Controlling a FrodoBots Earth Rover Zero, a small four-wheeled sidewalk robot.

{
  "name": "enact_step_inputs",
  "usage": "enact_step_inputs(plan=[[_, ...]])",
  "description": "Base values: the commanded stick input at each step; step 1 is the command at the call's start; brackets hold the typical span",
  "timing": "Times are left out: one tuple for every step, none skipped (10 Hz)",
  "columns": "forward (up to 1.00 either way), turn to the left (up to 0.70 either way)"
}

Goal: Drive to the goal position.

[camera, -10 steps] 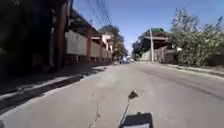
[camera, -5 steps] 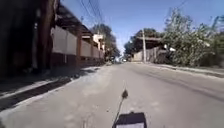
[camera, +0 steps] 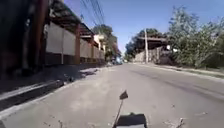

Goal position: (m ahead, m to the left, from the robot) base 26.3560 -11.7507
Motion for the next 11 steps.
enact_step_inputs(plan=[[1.0, 0.0], [1.0, -0.07], [1.0, -0.32], [1.0, -0.36], [1.0, -0.36], [1.0, -0.28], [1.0, 0.0], [1.0, 0.0], [1.0, 0.0], [1.0, 0.0], [1.0, 0.0]])
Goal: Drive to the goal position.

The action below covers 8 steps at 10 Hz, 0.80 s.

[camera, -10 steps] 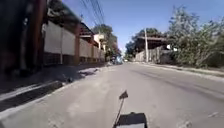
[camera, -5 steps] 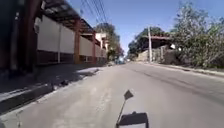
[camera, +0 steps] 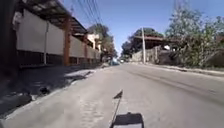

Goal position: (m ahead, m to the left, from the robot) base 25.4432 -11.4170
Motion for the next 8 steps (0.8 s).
enact_step_inputs(plan=[[1.0, 0.0], [1.0, 0.0], [1.0, 0.0], [1.0, 0.0], [1.0, 0.0], [1.0, 0.0], [1.0, 0.0], [1.0, -0.17]])
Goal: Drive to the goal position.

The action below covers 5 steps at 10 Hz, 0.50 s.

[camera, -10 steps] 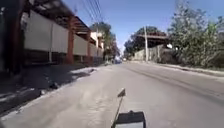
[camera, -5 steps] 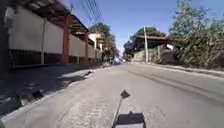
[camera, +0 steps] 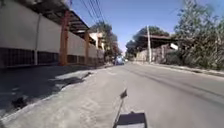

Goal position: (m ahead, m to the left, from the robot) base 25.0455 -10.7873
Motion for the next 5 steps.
enact_step_inputs(plan=[[1.0, -0.35], [1.0, -0.35], [1.0, -0.36], [1.0, -0.15], [1.0, -0.03]])
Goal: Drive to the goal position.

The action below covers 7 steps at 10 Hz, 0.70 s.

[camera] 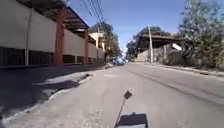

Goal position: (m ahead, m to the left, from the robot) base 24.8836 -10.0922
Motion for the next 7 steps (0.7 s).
enact_step_inputs(plan=[[1.0, 0.0], [1.0, 0.0], [1.0, 0.0], [1.0, 0.0], [1.0, 0.0], [1.0, 0.0], [1.0, 0.0]])
